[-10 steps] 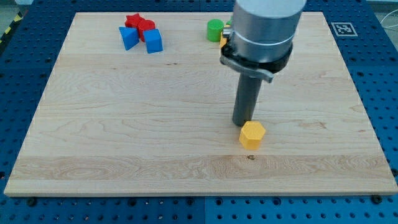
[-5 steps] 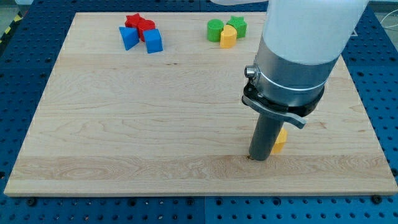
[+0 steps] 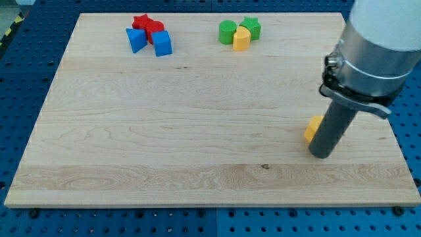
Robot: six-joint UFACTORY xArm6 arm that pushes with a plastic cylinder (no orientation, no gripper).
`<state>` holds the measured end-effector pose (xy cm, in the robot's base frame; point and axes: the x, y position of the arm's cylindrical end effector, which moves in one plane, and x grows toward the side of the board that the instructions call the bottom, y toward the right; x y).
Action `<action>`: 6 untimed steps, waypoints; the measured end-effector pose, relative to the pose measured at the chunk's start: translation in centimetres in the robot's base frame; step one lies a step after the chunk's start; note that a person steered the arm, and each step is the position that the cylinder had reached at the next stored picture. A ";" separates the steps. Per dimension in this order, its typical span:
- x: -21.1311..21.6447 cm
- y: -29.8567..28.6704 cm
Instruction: Slide the yellow hexagon closer to the group of the blocks
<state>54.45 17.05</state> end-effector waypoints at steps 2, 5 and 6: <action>-3.1 -0.1; -5.2 0.7; -6.2 -1.7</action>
<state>48.22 15.34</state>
